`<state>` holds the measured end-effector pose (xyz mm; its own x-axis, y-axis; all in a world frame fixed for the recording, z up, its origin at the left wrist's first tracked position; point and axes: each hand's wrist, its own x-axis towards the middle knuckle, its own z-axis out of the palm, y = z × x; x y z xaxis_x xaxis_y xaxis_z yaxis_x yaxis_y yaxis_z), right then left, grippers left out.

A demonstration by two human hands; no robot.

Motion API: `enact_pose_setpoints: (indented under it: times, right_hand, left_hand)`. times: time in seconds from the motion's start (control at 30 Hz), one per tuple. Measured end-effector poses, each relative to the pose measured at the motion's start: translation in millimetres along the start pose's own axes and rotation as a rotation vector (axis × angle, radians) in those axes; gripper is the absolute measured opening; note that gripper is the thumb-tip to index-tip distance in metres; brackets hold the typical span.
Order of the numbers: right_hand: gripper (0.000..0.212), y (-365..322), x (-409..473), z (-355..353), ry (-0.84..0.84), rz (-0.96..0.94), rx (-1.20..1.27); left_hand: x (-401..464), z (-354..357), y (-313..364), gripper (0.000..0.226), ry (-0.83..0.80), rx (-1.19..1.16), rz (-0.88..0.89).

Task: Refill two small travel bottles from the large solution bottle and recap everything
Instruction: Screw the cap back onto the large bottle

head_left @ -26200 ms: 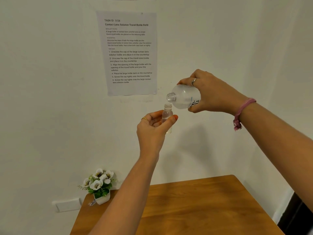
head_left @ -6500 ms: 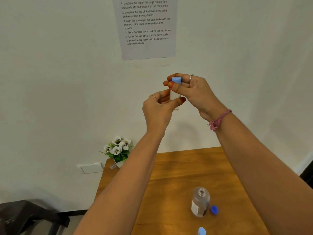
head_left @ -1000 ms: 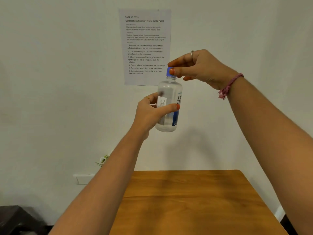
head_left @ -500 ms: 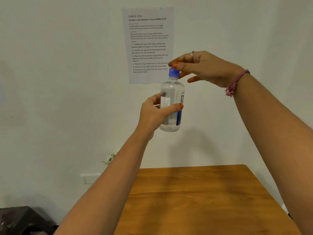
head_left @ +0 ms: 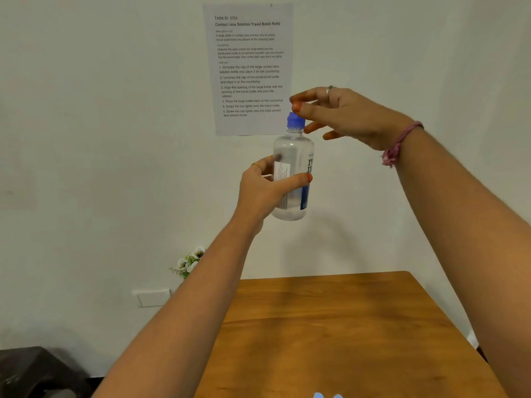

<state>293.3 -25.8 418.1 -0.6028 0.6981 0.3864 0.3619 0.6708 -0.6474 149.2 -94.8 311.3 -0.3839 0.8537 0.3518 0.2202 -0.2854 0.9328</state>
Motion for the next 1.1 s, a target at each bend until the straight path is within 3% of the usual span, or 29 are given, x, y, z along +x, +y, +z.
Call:
enact_pose_setpoints:
  times: [0.07, 0.17, 0.33, 0.5, 0.67, 0.97, 1.1]
  right_hand:
    - [0.030, 4, -3, -1, -0.035, -0.032, 0.028]
    - [0.025, 8, 0, 7, 0.040, -0.052, 0.076]
    - [0.040, 12, 4, 23, 0.186, -0.019, 0.061]
    - [0.046, 12, 1, 13, 0.063, 0.032, 0.016]
    - [0.024, 19, 0, 11, -0.026, -0.035, 0.097]
    - [0.027, 23, 7, 28, 0.183, -0.065, 0.126]
    - [0.033, 23, 8, 23, 0.147, -0.045, 0.030]
  left_hand:
    - [-1, 1, -2, 0.062, -0.006, 0.000, 0.003]
    - [-1, 3, -5, 0.062, 0.000, 0.003, 0.000]
    - [-1, 3, -10, 0.065, 0.016, 0.026, -0.010]
    - [0, -1, -11, 0.063, 0.006, 0.014, -0.021]
    - [2, -2, -14, 0.064, 0.010, 0.023, -0.021]
    - [5, -2, -21, 0.066, 0.039, 0.027, -0.035]
    - [6, -3, -26, 0.067, 0.020, 0.020, -0.040]
